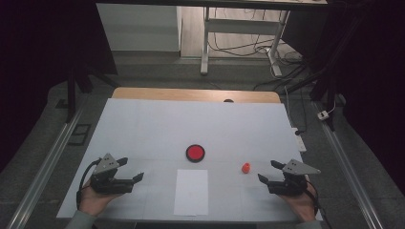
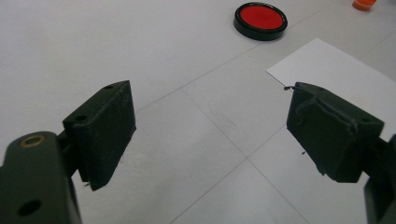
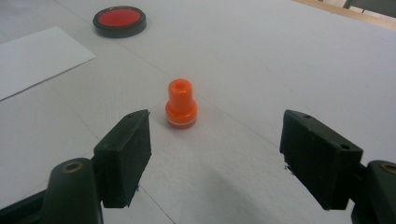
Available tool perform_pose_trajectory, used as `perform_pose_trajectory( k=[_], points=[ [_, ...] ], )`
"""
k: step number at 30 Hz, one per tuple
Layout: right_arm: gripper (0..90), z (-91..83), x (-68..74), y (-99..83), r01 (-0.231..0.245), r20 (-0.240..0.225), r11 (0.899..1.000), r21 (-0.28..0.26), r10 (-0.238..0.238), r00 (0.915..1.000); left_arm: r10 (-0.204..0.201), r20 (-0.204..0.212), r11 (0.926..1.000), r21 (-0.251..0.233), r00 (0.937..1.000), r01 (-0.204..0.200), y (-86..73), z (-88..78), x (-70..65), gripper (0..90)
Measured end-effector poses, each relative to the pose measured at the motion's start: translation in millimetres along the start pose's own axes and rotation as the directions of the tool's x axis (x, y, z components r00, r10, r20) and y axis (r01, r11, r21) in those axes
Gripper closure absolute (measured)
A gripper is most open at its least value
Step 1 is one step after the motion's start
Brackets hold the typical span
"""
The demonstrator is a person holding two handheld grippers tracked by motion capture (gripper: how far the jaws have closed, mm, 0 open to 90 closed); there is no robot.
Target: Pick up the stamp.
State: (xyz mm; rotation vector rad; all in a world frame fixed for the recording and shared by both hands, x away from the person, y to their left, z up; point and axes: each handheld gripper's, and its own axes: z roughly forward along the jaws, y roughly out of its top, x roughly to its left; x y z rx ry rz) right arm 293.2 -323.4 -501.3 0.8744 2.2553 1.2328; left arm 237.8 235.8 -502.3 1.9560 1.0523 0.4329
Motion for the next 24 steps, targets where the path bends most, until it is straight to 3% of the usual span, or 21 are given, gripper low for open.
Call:
perform_pose_trajectory(
  k=[8,14,24],
  points=[
    [24.6,0.7,2.2,1.7,-0.001,0.01,1.0,-0.009,0.001,1.0,-0.01,-0.006,0.9999,0.007,0.9999,0.01,-1.1,2.4,-0.5,15.8],
    [25.4,-0.9,4.1,6.6,-0.012,0.022,1.0,-0.018,0.012,0.9997,0.003,-0.01,0.9998,0.018,0.9999,-0.003,-2.2,5.2,-3.8,15.8],
    [27.5,2.9,10.1,17.8,-0.007,-0.009,1.0,-0.008,0.007,0.9999,0.012,-0.003,0.9995,0.031,0.9999,-0.012,-1.0,10.3,-5.6,15.8]
  ],
)
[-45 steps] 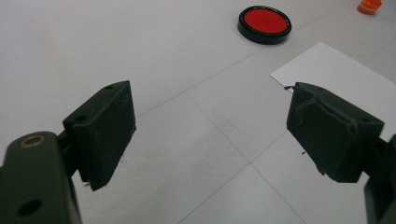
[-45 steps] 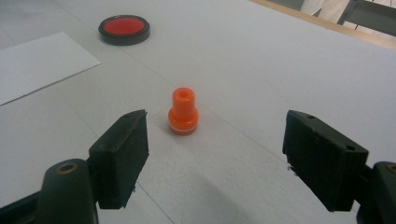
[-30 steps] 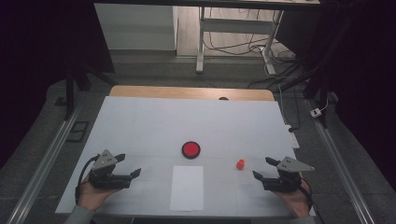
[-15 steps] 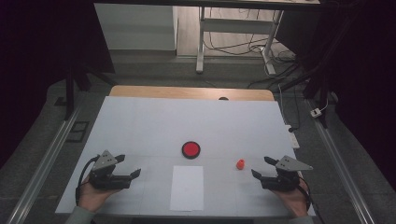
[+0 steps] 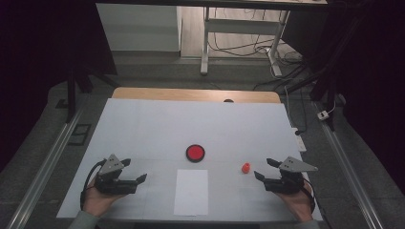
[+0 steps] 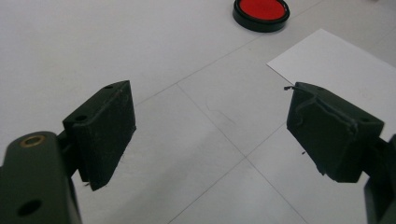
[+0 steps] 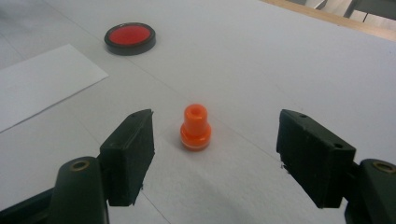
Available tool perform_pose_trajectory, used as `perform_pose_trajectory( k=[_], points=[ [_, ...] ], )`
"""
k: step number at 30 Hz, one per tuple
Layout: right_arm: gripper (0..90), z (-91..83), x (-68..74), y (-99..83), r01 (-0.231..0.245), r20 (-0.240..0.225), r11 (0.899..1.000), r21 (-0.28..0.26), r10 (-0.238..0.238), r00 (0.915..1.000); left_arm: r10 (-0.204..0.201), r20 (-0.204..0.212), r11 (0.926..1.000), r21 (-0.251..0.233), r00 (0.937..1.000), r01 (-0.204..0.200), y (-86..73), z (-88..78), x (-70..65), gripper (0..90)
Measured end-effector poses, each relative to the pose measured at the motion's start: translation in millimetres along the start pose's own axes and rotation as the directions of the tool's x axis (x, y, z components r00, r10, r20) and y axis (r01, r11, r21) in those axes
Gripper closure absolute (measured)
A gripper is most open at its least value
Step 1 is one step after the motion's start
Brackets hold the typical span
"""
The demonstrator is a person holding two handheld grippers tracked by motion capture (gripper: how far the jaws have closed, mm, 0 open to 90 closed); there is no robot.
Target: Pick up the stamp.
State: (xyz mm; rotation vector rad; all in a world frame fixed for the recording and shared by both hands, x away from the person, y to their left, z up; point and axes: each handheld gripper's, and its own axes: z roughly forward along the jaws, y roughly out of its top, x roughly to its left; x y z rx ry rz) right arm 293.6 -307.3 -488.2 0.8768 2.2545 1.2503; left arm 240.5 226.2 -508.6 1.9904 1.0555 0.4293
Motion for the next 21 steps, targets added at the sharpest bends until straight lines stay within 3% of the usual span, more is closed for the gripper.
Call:
perform_pose_trajectory(
  k=[14,21],
  points=[
    [28.6,11.7,8.6,15.6,0.02,-0.011,0.999,0.027,-0.02,0.9997,0.002,0.003,1.0,0.006,1.0,-0.002,-0.5,1.6,-0.9,15.8],
    [29.7,25.1,12.7,24.1,0.029,-0.016,0.996,0.079,-0.027,0.9995,0.004,0.003,0.9998,0.019,1.0,-0.004,-1.3,4.1,-1.2,15.8]
  ],
)
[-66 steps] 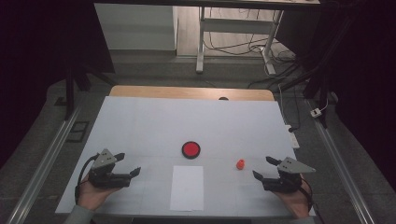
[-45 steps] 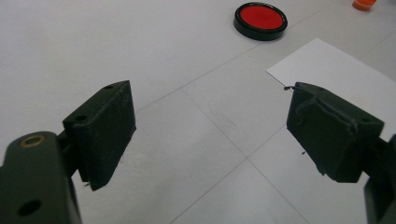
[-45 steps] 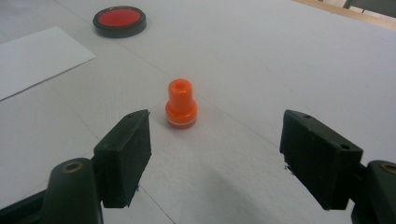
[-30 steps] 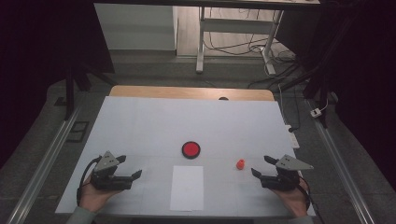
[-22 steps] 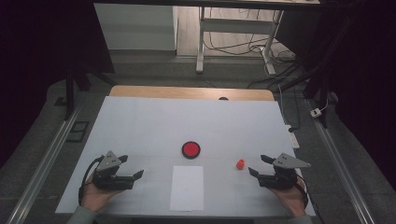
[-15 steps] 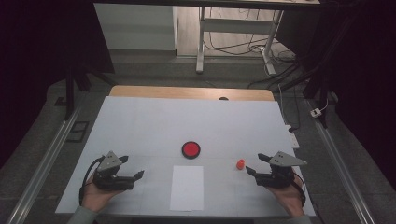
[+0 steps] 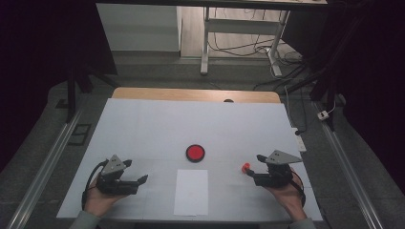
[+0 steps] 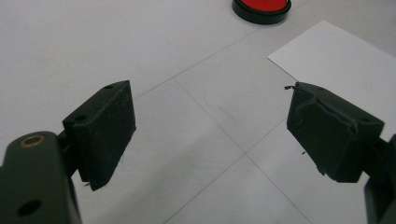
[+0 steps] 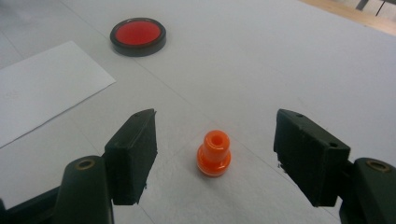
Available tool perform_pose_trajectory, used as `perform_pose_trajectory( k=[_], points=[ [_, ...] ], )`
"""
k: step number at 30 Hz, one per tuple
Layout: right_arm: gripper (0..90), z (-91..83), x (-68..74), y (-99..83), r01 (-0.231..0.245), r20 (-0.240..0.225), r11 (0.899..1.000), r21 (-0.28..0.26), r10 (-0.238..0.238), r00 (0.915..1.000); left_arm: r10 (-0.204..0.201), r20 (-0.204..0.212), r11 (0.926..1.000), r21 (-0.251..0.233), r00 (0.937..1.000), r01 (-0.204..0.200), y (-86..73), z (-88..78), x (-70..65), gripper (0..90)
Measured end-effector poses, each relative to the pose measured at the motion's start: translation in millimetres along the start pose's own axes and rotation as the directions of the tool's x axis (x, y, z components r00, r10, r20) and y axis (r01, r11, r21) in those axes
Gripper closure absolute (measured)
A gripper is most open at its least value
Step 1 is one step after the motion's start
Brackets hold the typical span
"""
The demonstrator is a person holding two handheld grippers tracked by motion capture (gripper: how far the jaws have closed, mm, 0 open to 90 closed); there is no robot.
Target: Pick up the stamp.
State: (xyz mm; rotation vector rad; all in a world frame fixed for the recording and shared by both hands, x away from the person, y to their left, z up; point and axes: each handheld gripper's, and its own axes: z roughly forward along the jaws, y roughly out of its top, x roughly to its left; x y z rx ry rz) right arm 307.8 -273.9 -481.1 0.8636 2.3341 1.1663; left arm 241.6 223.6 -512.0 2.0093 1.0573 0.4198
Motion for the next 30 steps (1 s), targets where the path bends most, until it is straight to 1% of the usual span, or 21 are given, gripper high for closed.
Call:
perform_pose_trajectory(
  k=[2,4,5,7,8,11,12,13,14,17,18,20,21,24,25,27,28,30],
  points=[
    [29.9,2.8,1.1,1.5,0.004,-0.003,1.0,0.015,-0.004,1.0,-0.001,0.001,1.0,0.002,1.0,0.001,-0.1,0.7,-0.2,15.7],
    [30.0,4.5,1.6,1.9,0.007,-0.006,1.0,0.017,-0.007,1.0,0.002,0.001,1.0,0.005,1.0,-0.002,-0.2,1.3,-0.2,15.7],
    [30.1,5.2,1.9,2.6,0.011,-0.006,1.0,0.029,-0.011,0.9999,0.002,0.003,1.0,0.007,1.0,-0.002,-0.2,1.5,-0.3,15.7],
    [30.3,6.8,2.5,3.9,0.01,-0.007,0.999,0.038,-0.01,0.9999,0.002,0.004,1.0,0.008,1.0,-0.002,-0.3,1.7,-0.1,15.5],
    [30.7,8.5,2.8,6.0,0.002,-0.008,0.999,0.046,-0.002,1.0,-0.002,0.004,1.0,0.009,1.0,0.002,-0.3,1.7,0.3,15.4],
    [31.2,10.8,2.4,8.8,0.003,-0.009,0.999,0.055,-0.003,1.0,-0.003,0.006,0.9999,0.01,1.0,0.003,-0.3,2.2,0.9,15.4],
    [31.4,14.9,1.5,13.0,0.005,-0.008,0.997,0.075,-0.004,1.0,-0.002,0.006,0.9999,0.011,1.0,0.002,-0.2,2.6,1.0,15.4],
    [31.4,14.9,1.5,13.0,0.005,-0.008,0.997,0.075,-0.004,1.0,-0.002,0.007,0.9999,0.011,1.0,0.002,-0.2,2.8,1.1,15.4],
    [31.7,18.9,0.4,15.9,0.003,-0.004,0.995,0.096,-0.002,1.0,-0.001,0.007,0.9999,0.012,1.0,0.001,-0.1,3.3,1.0,15.3],
    [32.6,22.1,-0.7,16.8,-0.005,-0.002,0.994,0.106,0.006,1.0,0.004,0.009,0.9999,0.015,1.0,-0.004,0.0,3.7,1.0,15.3],
    [33.1,23.3,-0.5,16.7,-0.011,0.0,0.994,0.109,0.011,0.9999,0.004,0.008,0.9999,0.015,1.0,-0.004,-0.1,3.7,1.0,15.3],
    [34.7,26.1,0.0,15.1,-0.008,0.011,0.993,0.114,0.006,0.9999,0.005,0.006,0.9999,0.016,1.0,-0.005,-0.3,3.8,0.7,15.3],
    [35.8,28.7,0.4,13.4,-0.011,0.009,0.992,0.128,0.01,0.9999,0.005,0.006,0.9999,0.016,1.0,-0.005,-0.3,3.8,0.5,15.3],
    [37.3,29.5,0.0,12.2,-0.012,0.015,0.992,0.129,0.01,0.9998,0.009,0.003,0.9998,0.019,1.0,-0.009,-0.5,4.1,0.0,15.3],
    [37.9,29.9,-0.6,11.4,-0.017,0.011,0.991,0.132,0.016,0.9998,0.01,0.002,0.9997,0.02,1.0,-0.01,-0.5,4.2,-0.2,15.3],
    [39.1,31.4,-1.1,9.7,-0.014,0.019,0.99,0.142,0.011,0.9998,0.009,-0.001,0.9997,0.022,1.0,-0.009,-0.8,4.5,-0.4,15.3],
    [40.8,32.6,-2.2,7.7,-0.019,0.017,0.989,0.146,0.016,0.9997,0.009,-0.001,0.9997,0.022,1.0,-0.009,-1.0,4.6,-0.3,15.3],
    [41.4,33.2,-2.6,7.0,-0.022,0.018,0.988,0.153,0.019,0.9996,0.008,-0.002,0.9997,0.024,1.0,-0.008,-1.4,4.6,0.0,15.3]
  ],
)
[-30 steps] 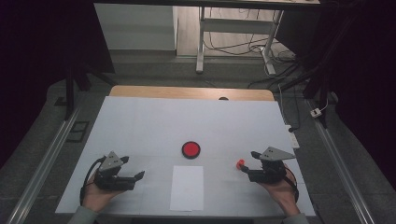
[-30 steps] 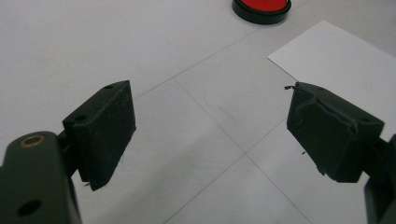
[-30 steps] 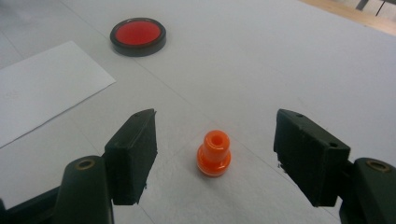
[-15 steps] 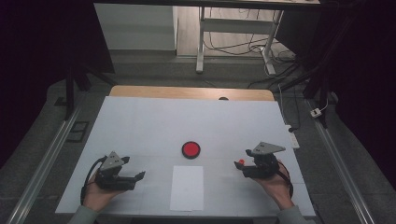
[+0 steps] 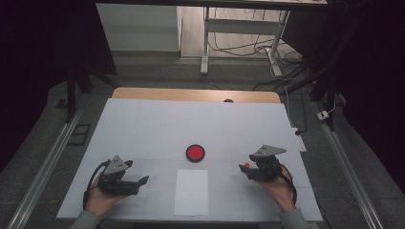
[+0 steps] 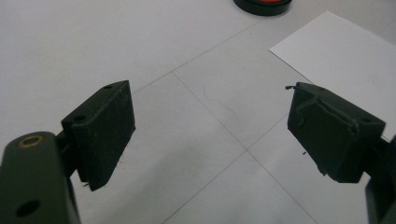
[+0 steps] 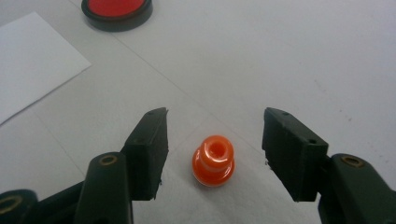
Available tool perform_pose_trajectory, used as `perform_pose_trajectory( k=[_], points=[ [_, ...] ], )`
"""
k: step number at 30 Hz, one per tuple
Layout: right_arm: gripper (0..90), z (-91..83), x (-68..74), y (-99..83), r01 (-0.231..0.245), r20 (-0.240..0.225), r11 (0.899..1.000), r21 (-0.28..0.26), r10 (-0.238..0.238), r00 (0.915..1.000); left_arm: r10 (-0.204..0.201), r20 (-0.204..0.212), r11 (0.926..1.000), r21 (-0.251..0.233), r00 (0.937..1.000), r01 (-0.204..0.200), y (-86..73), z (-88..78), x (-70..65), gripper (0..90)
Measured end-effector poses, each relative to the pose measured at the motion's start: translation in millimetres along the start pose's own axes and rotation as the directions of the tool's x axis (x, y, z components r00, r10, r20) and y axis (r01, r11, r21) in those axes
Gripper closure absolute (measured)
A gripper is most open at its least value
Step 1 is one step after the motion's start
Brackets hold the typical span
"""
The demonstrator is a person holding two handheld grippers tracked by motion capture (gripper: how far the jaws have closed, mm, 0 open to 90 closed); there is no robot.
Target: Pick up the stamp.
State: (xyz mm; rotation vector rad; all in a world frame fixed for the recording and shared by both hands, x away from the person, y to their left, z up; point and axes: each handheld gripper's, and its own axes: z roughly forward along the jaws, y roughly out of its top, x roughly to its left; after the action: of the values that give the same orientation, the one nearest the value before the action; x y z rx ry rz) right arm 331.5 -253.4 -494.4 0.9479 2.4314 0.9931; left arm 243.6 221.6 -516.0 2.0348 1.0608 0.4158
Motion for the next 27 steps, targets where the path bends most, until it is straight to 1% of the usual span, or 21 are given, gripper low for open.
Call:
perform_pose_trajectory(
  k=[10,12,13,14,15,19,21,22,23,27],
  points=[
    [50.9,4.0,-1.7,-4.4,-0.002,0.003,1.0,0.015,0.002,1.0,0.0,-0.002,1.0,0.006,1.0,0.0,-0.8,0.8,0.2,15.3],
    [54.4,4.6,-2.3,-5.1,-0.007,0.0,1.0,0.016,0.007,1.0,0.001,-0.002,1.0,0.006,1.0,-0.001,-0.9,0.9,0.1,15.3],
    [54.4,4.6,-2.3,-5.1,-0.007,0.0,1.0,0.016,0.007,1.0,0.001,-0.002,1.0,0.007,1.0,-0.001,-0.9,1.0,0.1,15.3],
    [57.0,5.4,-3.0,-5.9,-0.01,0.004,1.0,0.018,0.01,0.9999,0.002,-0.004,1.0,0.007,1.0,-0.002,-1.0,1.1,0.0,15.3],
    [57.0,5.4,-3.0,-5.9,-0.01,0.004,1.0,0.018,0.01,0.9999,0.002,-0.003,1.0,0.007,1.0,-0.002,-1.0,1.0,0.0,15.3],
    [62.0,6.6,-3.6,-7.0,-0.008,0.002,1.0,0.021,0.008,1.0,0.003,-0.003,1.0,0.009,1.0,-0.003,-1.0,1.2,0.0,15.3],
    [65.9,8.0,-3.4,-7.6,-0.008,-0.007,1.0,0.026,0.008,0.9999,0.003,-0.004,1.0,0.009,1.0,-0.003,-1.1,1.3,0.0,15.3],
    [65.9,8.0,-3.4,-7.6,-0.008,-0.007,1.0,0.026,0.008,0.9999,0.004,-0.004,1.0,0.009,1.0,-0.004,-1.1,1.3,-0.1,15.3],
    [68.7,8.8,-3.1,-7.9,-0.001,-0.01,1.0,0.029,0.001,1.0,0.004,-0.003,0.9999,0.01,1.0,-0.004,-1.1,1.3,0.0,15.3],
    [71.4,9.1,-3.0,-7.8,-0.001,-0.018,1.0,0.026,0.002,0.9998,0.005,-0.004,0.9999,0.012,1.0,-0.005,-1.3,1.4,-0.2,15.3]
  ],
)
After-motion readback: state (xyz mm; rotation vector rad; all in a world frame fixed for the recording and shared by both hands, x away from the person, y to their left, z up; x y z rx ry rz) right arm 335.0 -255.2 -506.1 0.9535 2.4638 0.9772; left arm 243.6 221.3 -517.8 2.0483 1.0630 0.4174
